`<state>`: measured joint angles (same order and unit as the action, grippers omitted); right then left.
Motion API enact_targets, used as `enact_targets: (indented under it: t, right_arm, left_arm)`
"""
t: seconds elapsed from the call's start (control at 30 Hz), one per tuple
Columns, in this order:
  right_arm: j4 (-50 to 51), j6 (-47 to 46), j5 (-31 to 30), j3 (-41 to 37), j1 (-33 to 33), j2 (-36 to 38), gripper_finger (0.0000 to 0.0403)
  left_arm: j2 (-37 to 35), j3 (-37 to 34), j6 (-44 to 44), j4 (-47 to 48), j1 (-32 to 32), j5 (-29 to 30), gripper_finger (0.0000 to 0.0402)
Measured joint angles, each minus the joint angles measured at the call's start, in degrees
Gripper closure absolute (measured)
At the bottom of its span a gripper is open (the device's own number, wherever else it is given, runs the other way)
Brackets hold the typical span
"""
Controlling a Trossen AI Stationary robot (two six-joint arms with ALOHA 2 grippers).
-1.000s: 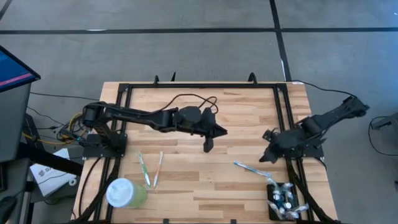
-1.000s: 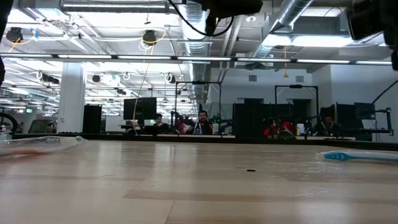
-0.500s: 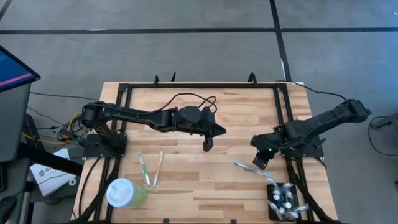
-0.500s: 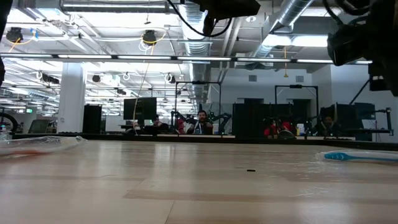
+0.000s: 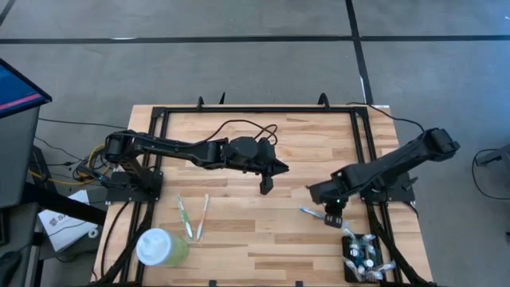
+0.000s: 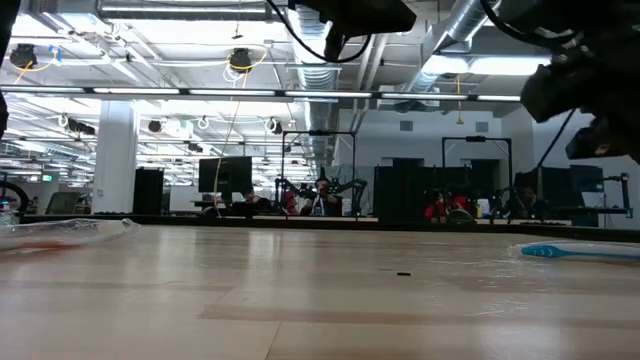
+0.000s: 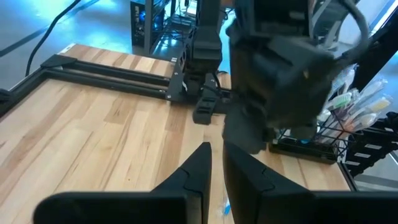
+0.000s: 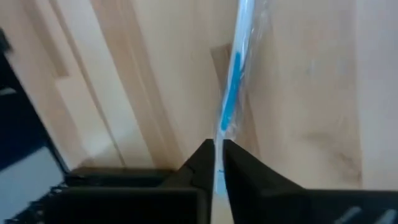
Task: Pick & Place toothbrushing station
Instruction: Put the blue toothbrush into the black organizer
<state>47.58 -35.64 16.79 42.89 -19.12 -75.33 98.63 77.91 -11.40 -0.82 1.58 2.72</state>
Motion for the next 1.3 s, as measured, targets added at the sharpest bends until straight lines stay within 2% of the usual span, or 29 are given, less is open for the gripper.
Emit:
enact_targets:
  t: [0.13,0.37,0.5,0.63,0.87,1.1,1.3]
  right_arm:
    - [-0.2,-0.2,0.1,0.0,-1.9,-2.6,0.032]
    - [-0.5,-0.3,-1.0,0.0,-4.0,-5.5,0.019]
    - [-1.4,-1.3,-4.4,0.0,-4.1,-6.8,0.0148]
    - [-2.0,-1.8,-6.4,0.0,-4.1,-8.2,0.0141]
    - [-3.6,-2.5,-4.9,0.0,-6.4,-10.3,0.0147]
    - [-4.9,-2.2,-6.9,-0.1,-7.1,-10.3,0.0148]
    - [-9.7,-4.2,-5.7,-3.2,-7.2,-10.2,0.0148]
  left_arm:
    - [0.0,0.0,0.0,0.9,0.0,0.0,0.0367]
    - [0.0,0.0,0.4,3.7,0.0,0.1,0.0367]
    - [0.0,0.0,0.6,3.6,0.0,0.1,0.0367]
    - [0.0,0.0,0.7,3.6,0.0,0.1,0.0367]
    - [0.0,0.0,0.6,3.6,0.0,0.3,0.0367]
    - [0.0,0.0,0.6,3.8,0.0,0.3,0.0367]
    - [0.0,0.0,0.6,3.8,0.0,0.3,0.0367]
